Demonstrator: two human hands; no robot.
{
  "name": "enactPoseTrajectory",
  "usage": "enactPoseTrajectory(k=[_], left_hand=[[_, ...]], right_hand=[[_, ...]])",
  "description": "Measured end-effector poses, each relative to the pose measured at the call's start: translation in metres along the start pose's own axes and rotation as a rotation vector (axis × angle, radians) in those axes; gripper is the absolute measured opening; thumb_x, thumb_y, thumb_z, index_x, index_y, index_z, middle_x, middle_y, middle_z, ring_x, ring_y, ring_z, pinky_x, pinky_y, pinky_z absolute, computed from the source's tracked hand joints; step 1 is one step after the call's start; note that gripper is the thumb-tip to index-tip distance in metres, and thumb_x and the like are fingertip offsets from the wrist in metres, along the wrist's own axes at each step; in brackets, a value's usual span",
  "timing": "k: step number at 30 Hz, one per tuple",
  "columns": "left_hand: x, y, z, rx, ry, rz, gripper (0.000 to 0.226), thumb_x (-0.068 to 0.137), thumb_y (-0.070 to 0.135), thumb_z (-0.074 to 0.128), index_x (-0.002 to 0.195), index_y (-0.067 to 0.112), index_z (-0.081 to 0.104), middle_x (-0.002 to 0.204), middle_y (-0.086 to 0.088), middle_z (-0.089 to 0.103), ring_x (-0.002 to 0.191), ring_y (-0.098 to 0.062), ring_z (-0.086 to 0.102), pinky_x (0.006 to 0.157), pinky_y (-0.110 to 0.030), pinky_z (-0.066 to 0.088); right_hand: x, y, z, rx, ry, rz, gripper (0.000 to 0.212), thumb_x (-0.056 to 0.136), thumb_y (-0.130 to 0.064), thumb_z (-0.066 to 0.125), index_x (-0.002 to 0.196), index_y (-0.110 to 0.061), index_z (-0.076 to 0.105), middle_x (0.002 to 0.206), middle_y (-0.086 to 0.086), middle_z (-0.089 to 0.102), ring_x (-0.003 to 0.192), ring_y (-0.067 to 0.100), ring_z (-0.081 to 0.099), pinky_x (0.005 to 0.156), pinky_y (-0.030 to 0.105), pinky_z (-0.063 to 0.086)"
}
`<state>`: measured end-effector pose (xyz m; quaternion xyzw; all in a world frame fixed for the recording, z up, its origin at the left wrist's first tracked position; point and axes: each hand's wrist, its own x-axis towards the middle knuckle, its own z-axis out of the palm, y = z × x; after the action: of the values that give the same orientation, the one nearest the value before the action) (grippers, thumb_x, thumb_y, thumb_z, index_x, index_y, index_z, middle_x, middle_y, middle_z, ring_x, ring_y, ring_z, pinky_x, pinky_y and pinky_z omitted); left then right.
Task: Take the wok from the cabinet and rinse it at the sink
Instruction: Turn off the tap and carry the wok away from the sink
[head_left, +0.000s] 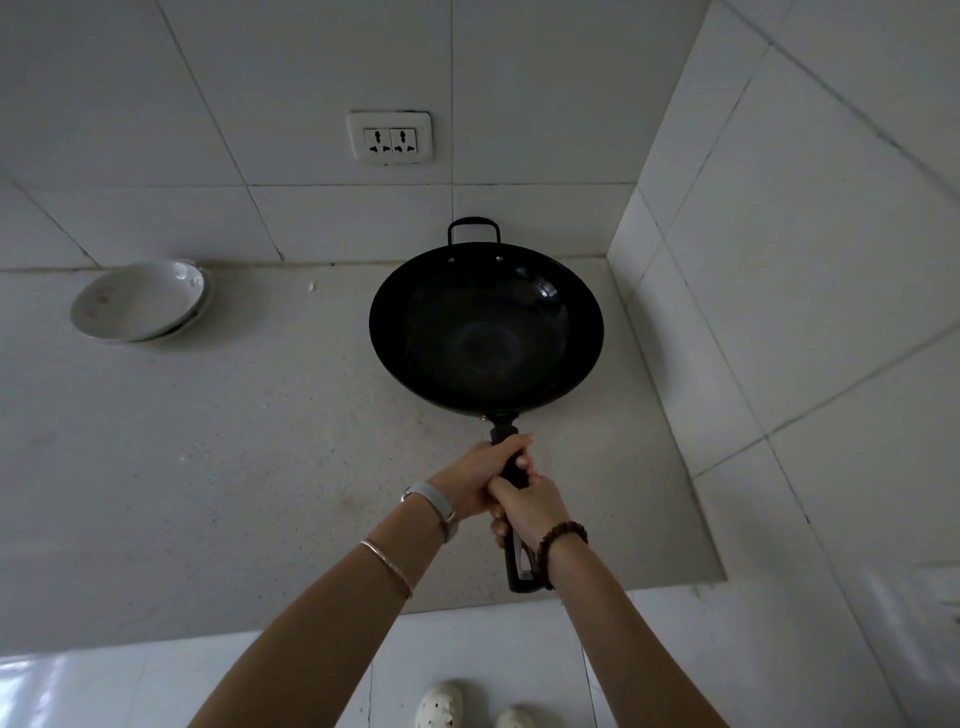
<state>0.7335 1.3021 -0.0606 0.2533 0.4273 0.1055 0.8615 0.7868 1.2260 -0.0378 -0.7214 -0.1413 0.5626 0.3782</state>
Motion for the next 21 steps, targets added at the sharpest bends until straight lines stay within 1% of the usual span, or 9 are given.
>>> enactPoseTrajectory(k=[5,10,13,15,17,19,21], left_hand=[[-0.001,-0.008,-0.005,-0.018,0.005,-0.015,0.026,0.094,0.023,0.055,0.071,0.013,0.051,0.057,0.002,0.052,0.06,-0.014,0.052,0.069,-0.026,0.049],[-0.004,-0.014,-0.01,-0.028,-0.012,-0.038,0.021,0.095,0.019,0.054,0.075,0.011,0.056,0.066,-0.001,0.056,0.064,-0.013,0.055,0.071,-0.025,0.05],[-0.006,-0.02,-0.013,-0.018,0.002,-0.028,0.012,0.094,0.018,0.055,0.089,0.008,0.06,0.073,-0.002,0.064,0.07,-0.014,0.061,0.069,-0.025,0.053],[-0.007,-0.025,-0.017,-0.013,0.045,0.002,0.019,0.093,0.017,0.057,0.104,0.003,0.062,0.085,-0.005,0.069,0.078,-0.015,0.065,0.069,-0.026,0.054],[-0.009,-0.028,-0.019,-0.004,0.048,0.037,0.028,0.094,0.017,0.056,0.115,-0.001,0.06,0.098,-0.008,0.07,0.088,-0.018,0.065,0.074,-0.027,0.053],[-0.011,-0.03,-0.022,-0.008,0.038,0.069,0.033,0.094,0.016,0.054,0.12,-0.004,0.057,0.107,-0.012,0.069,0.094,-0.02,0.065,0.078,-0.028,0.053],[-0.015,-0.031,-0.023,0.018,0.041,0.101,0.033,0.095,0.014,0.053,0.122,-0.005,0.055,0.108,-0.013,0.068,0.094,-0.02,0.065,0.077,-0.028,0.054]], right_hand=[[0.002,0.01,-0.003,-0.039,-0.043,0.016,0.012,0.088,-0.015,0.056,0.081,-0.005,0.056,0.058,0.006,0.054,0.042,0.016,0.054,0.044,0.025,0.048],[0.007,0.02,-0.003,-0.018,-0.066,0.035,0.014,0.086,-0.018,0.059,0.079,-0.006,0.057,0.057,0.005,0.055,0.045,0.019,0.055,0.051,0.029,0.05],[0.006,0.025,-0.003,-0.043,-0.073,0.04,0.016,0.088,-0.019,0.059,0.078,-0.006,0.058,0.058,0.005,0.056,0.045,0.018,0.056,0.05,0.028,0.051],[0.005,0.027,-0.004,-0.044,-0.072,0.035,0.017,0.089,-0.02,0.059,0.079,-0.006,0.059,0.059,0.005,0.055,0.046,0.017,0.055,0.049,0.027,0.051],[0.006,0.029,-0.005,-0.052,-0.069,0.031,0.017,0.09,-0.021,0.06,0.079,-0.007,0.059,0.06,0.004,0.055,0.048,0.016,0.055,0.05,0.028,0.051],[0.005,0.029,-0.006,-0.061,-0.062,0.029,0.017,0.09,-0.021,0.06,0.08,-0.007,0.06,0.061,0.004,0.056,0.049,0.016,0.055,0.05,0.028,0.051],[0.003,0.028,-0.006,-0.062,-0.058,0.028,0.017,0.09,-0.021,0.06,0.084,-0.006,0.06,0.064,0.005,0.057,0.05,0.016,0.056,0.049,0.027,0.051]])
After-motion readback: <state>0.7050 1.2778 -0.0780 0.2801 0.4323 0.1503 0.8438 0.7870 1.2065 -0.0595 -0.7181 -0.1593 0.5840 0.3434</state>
